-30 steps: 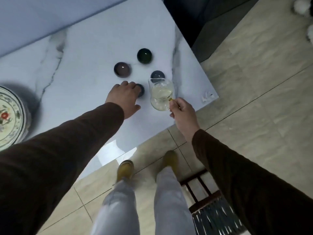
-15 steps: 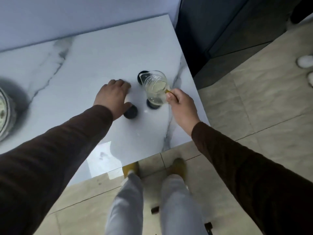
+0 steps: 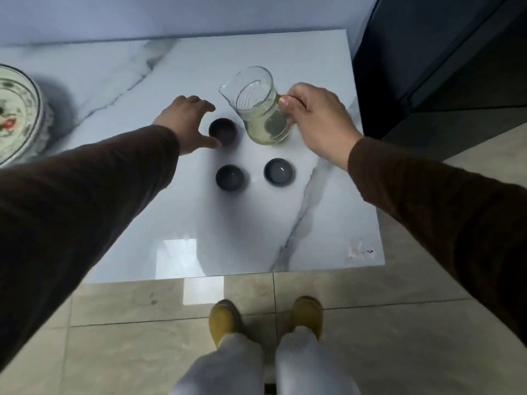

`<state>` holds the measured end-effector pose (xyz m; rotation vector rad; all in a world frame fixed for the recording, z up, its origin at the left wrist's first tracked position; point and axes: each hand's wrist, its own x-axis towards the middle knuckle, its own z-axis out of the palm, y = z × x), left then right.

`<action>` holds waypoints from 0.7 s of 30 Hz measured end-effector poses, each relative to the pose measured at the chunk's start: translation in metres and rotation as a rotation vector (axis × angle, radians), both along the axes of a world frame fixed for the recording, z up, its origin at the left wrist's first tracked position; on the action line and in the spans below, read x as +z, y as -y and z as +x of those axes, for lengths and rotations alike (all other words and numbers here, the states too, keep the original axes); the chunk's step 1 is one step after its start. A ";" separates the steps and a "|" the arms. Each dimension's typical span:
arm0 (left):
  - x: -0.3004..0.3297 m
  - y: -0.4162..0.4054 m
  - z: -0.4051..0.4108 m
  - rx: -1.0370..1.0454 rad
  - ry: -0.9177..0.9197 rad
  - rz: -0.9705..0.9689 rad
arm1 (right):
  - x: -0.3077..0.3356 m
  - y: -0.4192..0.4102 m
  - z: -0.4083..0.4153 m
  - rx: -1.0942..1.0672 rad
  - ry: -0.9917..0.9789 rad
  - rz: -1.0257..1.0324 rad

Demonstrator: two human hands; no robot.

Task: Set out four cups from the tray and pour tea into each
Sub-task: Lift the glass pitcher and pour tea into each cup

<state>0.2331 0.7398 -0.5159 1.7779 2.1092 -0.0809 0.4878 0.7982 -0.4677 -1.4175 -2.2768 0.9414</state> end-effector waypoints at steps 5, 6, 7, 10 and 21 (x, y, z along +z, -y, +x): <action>-0.030 -0.013 -0.013 -0.030 0.015 0.002 | -0.004 -0.018 -0.010 0.115 0.034 0.147; -0.036 -0.014 -0.017 -0.034 0.026 0.008 | -0.006 -0.021 -0.010 0.132 0.040 0.184; -0.041 -0.016 -0.020 -0.035 0.043 0.011 | -0.009 -0.024 -0.012 0.143 0.044 0.214; -0.053 -0.017 -0.025 -0.054 0.087 0.024 | -0.017 -0.033 -0.016 0.179 0.063 0.305; -0.065 -0.015 -0.034 -0.053 0.189 0.164 | -0.026 -0.043 -0.034 0.241 0.103 0.500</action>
